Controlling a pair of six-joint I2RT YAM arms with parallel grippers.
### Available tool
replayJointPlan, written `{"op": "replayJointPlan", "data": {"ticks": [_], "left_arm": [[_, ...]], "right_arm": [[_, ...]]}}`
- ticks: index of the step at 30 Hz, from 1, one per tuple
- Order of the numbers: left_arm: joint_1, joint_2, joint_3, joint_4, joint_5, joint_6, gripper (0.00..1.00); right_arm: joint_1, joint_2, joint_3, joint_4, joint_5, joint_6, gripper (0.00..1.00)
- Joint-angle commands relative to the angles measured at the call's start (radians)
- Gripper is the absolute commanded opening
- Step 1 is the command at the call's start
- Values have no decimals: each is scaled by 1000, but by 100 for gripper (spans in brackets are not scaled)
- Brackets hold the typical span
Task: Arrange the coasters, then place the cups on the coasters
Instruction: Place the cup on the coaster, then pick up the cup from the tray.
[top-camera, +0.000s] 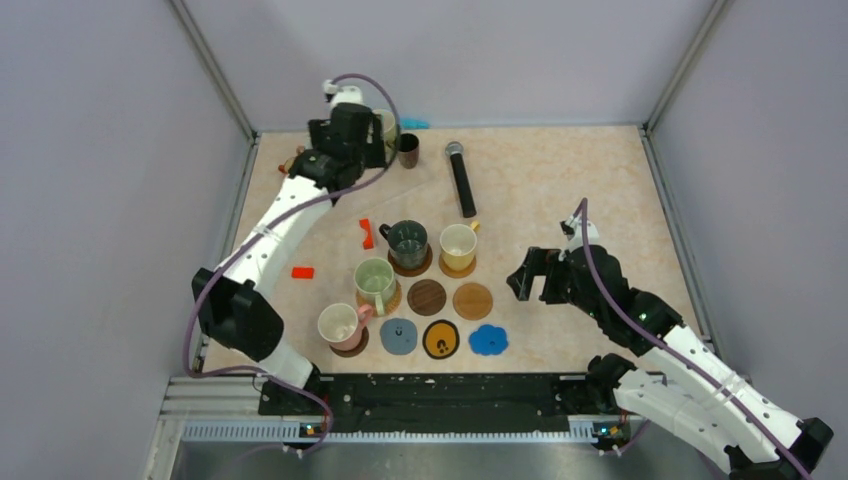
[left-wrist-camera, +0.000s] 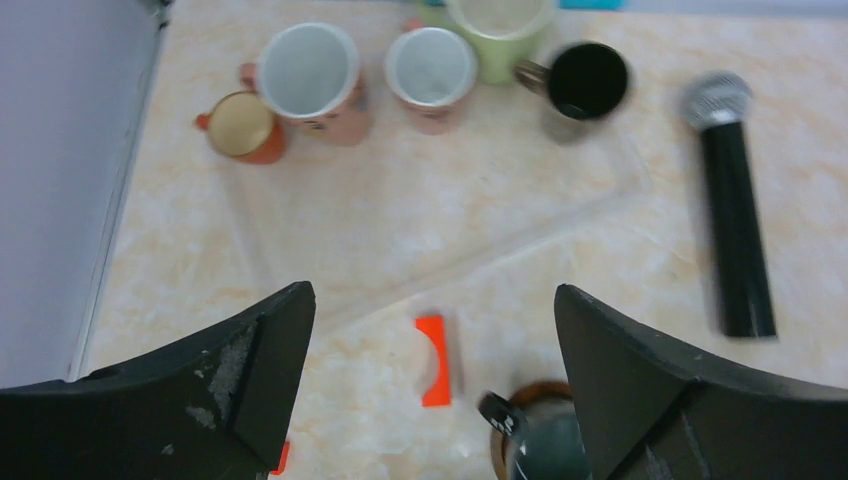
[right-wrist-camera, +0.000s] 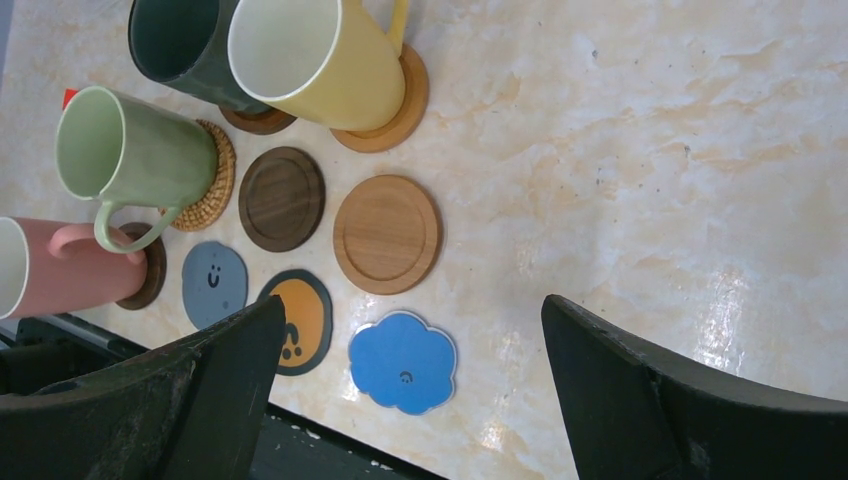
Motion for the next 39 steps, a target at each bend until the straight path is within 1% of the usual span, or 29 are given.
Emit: {"op": "replayJointPlan", "data": {"ticks": [1,5,8,11,13,16,21,24,30,34,39], "left_arm": [[217,8,-8,38,56,-167,92],[350,44,-18,65,137,-301,84],[435,60,-43,117,219,-429,74],[498,81,-69,200,308,-492,65],[522,106,-63,228,312,-514,59],[546,155,-48,249,332,-589,49],[571,262,-23,320,416,-633,39],[579,324,5,336,441,-660,38],[582,412,67,330,456,-654,46],[587,437,81,340,482,-634,49],[588,440,76,342,474,-616,51]], "right_arm": [[0,2,-16,50,-6,-14,99],[-1,19,-16,52,-10,-21,99],[0,31,-9,53,-6,-27,99],[-1,33,-2,51,-19,-29,99],[-1,29,0,49,-23,-27,99],[-1,26,6,42,-19,-26,99],[-1,29,22,32,-9,-30,99],[-1,38,28,26,1,-35,99],[-1,64,38,23,16,-44,99],[0,81,41,25,18,-44,99],[0,90,38,34,21,-46,99]]}}
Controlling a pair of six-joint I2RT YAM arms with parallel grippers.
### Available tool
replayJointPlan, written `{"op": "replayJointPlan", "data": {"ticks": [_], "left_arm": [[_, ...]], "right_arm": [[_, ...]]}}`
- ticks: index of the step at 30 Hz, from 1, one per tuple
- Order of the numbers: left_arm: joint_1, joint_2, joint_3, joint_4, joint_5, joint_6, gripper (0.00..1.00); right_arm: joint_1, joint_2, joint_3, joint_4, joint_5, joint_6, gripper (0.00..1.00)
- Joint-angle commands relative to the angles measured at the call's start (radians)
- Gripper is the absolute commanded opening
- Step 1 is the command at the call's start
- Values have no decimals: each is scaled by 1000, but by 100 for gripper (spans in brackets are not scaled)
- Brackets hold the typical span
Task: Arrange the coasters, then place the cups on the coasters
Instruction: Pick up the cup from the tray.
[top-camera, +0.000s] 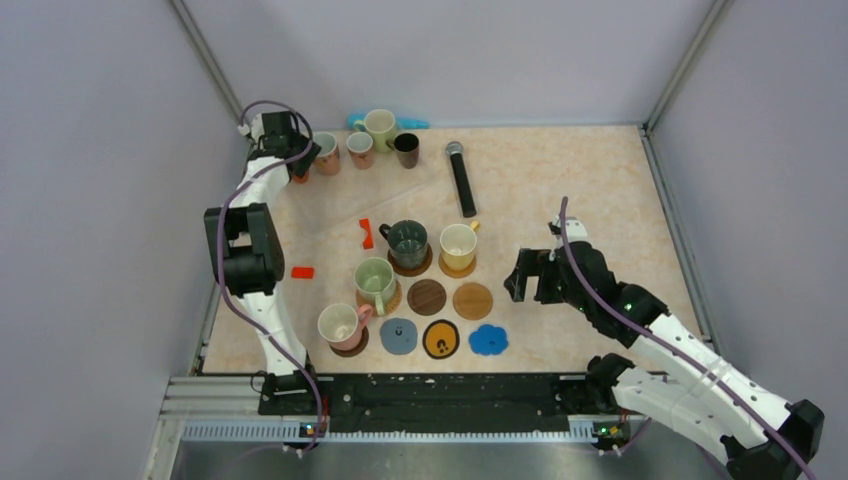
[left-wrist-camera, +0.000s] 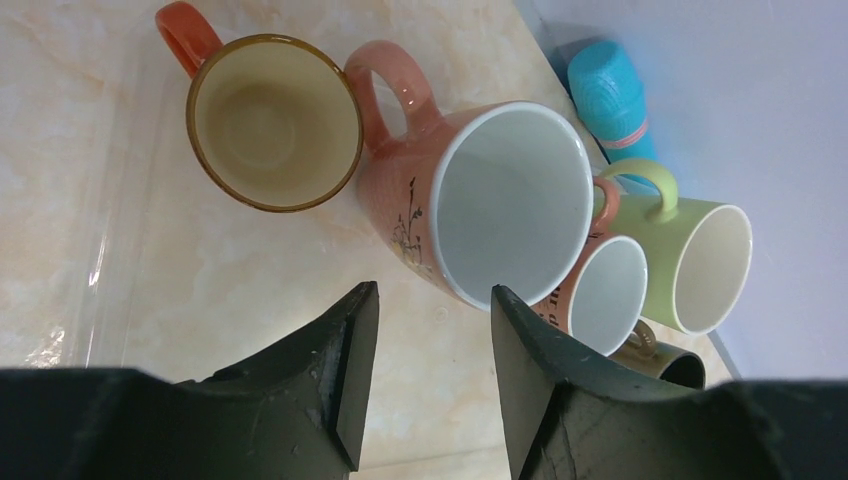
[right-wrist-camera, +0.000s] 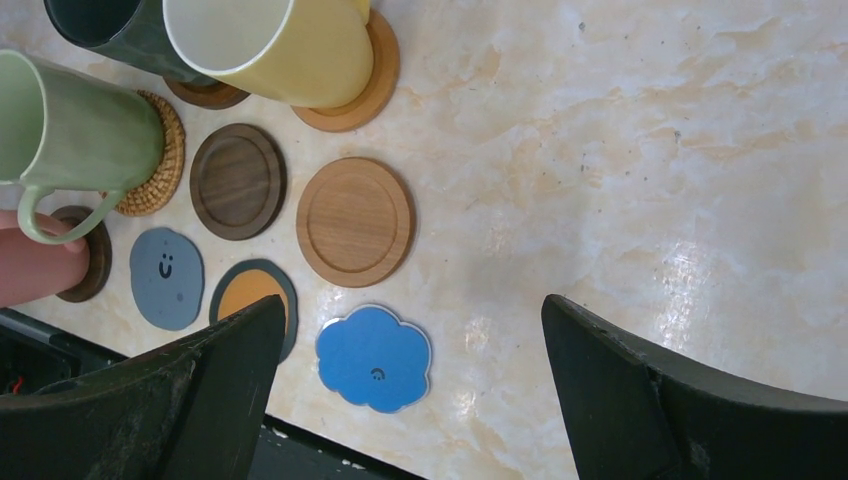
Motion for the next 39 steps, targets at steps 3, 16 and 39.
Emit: {"op": "replayJointPlan", "data": {"ticks": [3,16,39], "left_arm": [[10,16,39,56,12,12,51],[13,82,71,64,73,17,46],[12,-6,47,12,69,122,7]], "right_arm": [[0,9,51,26,16,-13,99],[-1,5,47,20,20,-11,99],[-1,-29,34,15,9,3,99]]}}
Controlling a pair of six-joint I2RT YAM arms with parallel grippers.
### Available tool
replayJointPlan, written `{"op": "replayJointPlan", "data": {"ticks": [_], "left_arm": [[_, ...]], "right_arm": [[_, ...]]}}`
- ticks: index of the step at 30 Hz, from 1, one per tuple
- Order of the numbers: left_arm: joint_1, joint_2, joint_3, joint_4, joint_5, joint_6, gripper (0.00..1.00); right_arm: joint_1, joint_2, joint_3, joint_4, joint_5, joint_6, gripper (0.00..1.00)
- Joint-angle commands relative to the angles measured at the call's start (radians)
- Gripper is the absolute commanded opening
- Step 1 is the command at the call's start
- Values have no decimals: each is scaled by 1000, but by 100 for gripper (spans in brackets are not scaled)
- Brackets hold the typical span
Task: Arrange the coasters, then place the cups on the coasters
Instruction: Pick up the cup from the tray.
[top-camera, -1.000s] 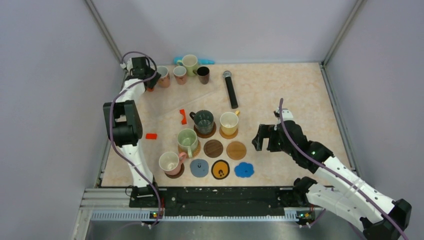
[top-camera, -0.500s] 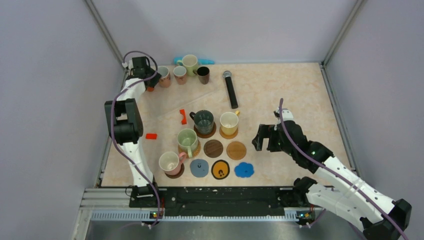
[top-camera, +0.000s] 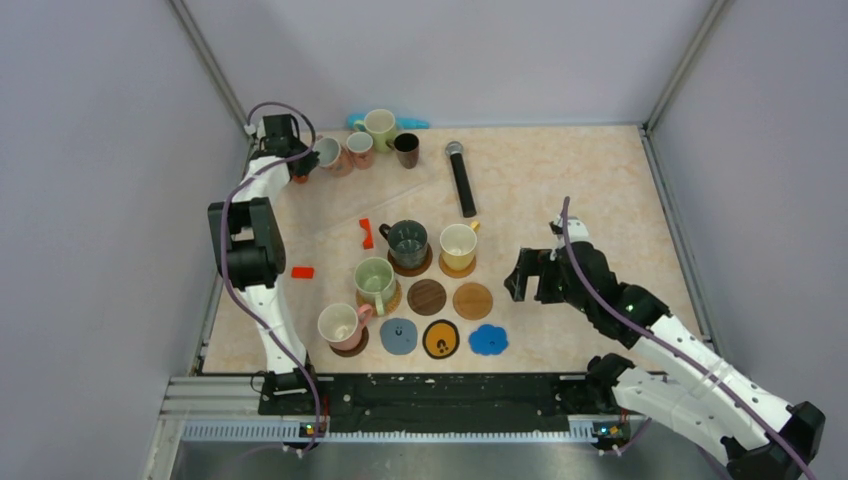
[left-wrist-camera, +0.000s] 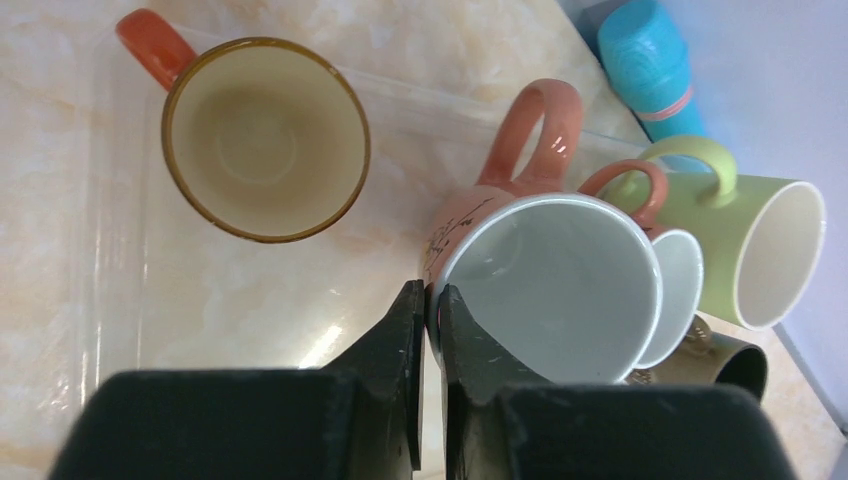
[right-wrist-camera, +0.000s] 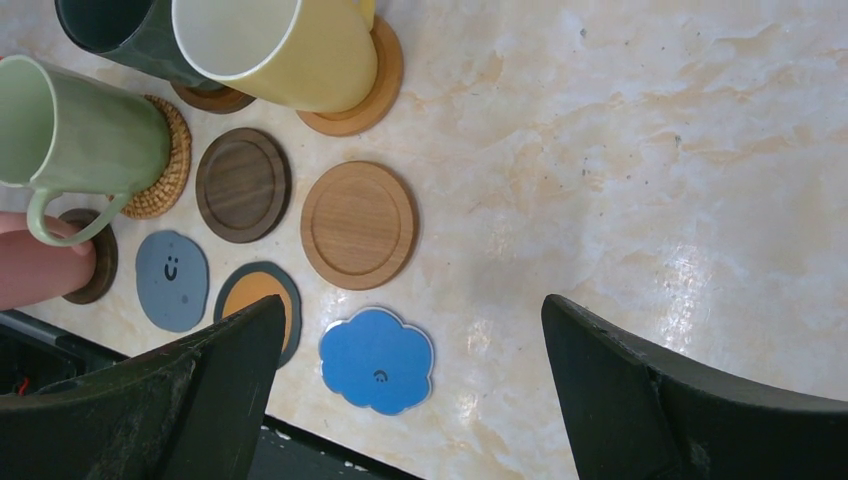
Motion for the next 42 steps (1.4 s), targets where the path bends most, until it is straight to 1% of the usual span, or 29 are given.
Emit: {"op": "replayJointPlan", "data": {"ticks": [1,2,3,5,10,18,24,30,36,37,42], "left_arm": [[2,-83,4,-1,-4,35,4],[2,-88,4,-8,-4,43,1],[2,-97,3,-14,-5,47,0],[2,-110,0,-24,-38,54,0],[0,-170,-27,-31,-61,84,0],[-1,-297,-115,-32,-98,130,0],[-10,-377,-154,-61,-31,182,0],[-45,-462,-193,-101,40,243,0],[-105,-549,-201,-175,125,329,0],[-137,-562,-199,-186,142,342,0],[-222,-612,-171,-277,179,426,0]], "right_arm": [[-1,-30,34,8,7,6,99],[0,-35,33,6,8,6,99],[-1,-38,32,5,8,7,99],[-1,-44,31,3,8,11,99],[-1,-46,33,3,2,21,99],[-1,-48,60,-1,-12,38,99],[-1,-49,77,0,-27,53,98],[-1,-52,81,0,-34,58,98],[0,-47,89,0,-38,52,98],[-2,-47,89,-1,-38,51,98],[0,-46,85,0,-38,48,98]]}}
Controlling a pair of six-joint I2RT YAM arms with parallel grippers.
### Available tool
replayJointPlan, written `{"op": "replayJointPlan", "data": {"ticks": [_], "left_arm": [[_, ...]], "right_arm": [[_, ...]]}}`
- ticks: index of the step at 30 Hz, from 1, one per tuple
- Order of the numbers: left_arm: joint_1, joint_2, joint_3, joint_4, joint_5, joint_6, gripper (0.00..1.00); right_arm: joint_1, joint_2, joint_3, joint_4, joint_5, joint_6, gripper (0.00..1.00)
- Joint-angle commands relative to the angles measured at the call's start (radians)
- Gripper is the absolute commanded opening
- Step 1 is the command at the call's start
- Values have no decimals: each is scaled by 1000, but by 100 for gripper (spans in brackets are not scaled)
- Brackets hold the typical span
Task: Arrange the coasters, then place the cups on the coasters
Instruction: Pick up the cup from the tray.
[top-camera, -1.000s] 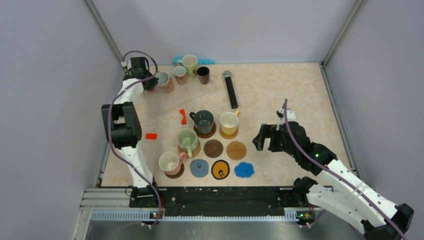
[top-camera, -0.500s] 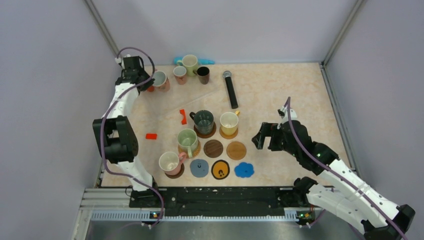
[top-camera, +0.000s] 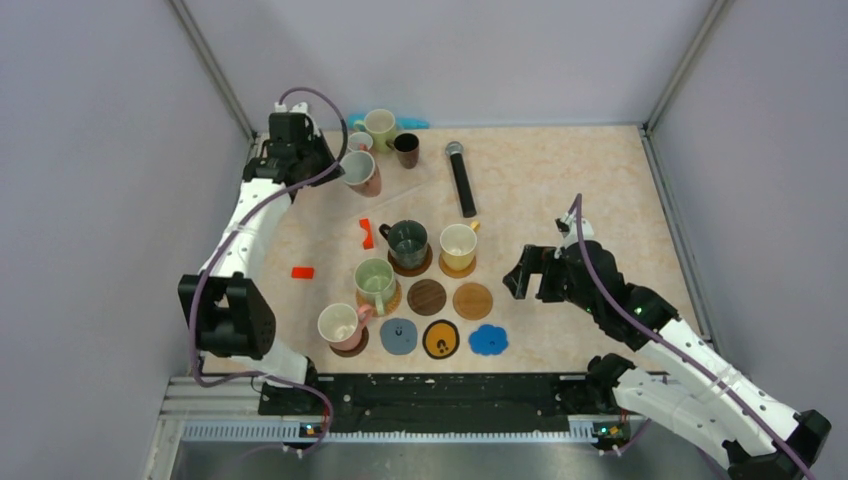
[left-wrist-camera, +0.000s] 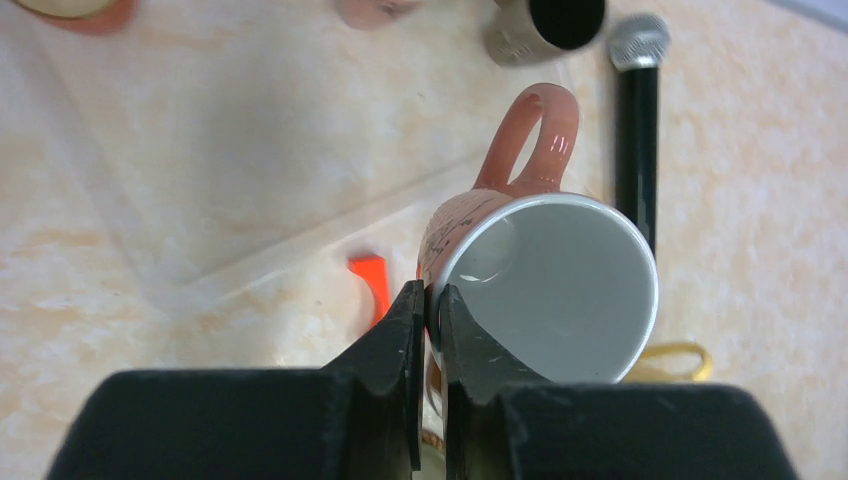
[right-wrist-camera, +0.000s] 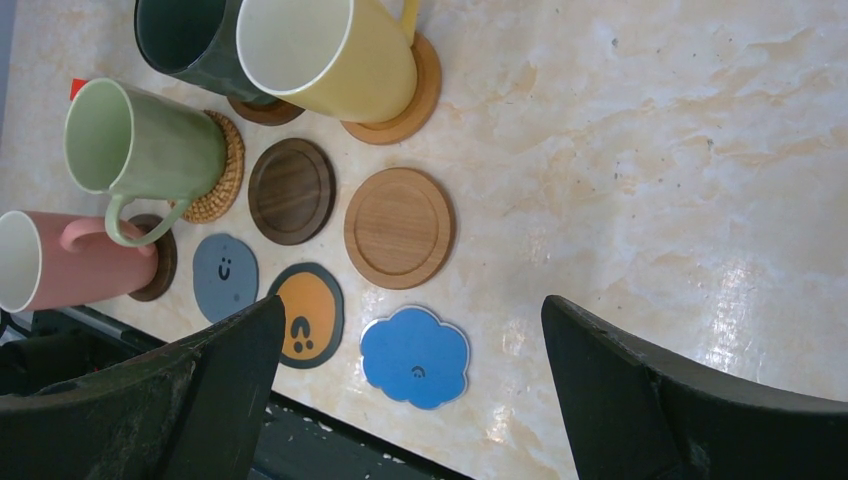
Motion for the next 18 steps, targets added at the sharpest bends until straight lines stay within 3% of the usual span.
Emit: {"op": "replayJointPlan", "data": {"ticks": [1,18], "left_arm": [[-78,-107,46,-31,83,98,0],[-342,-343,-108,-149,149,210,0]], "right_arm": [[-1,-7,50,19,-6,0,98],[-1,-31,26,8,2,1,99]]}}
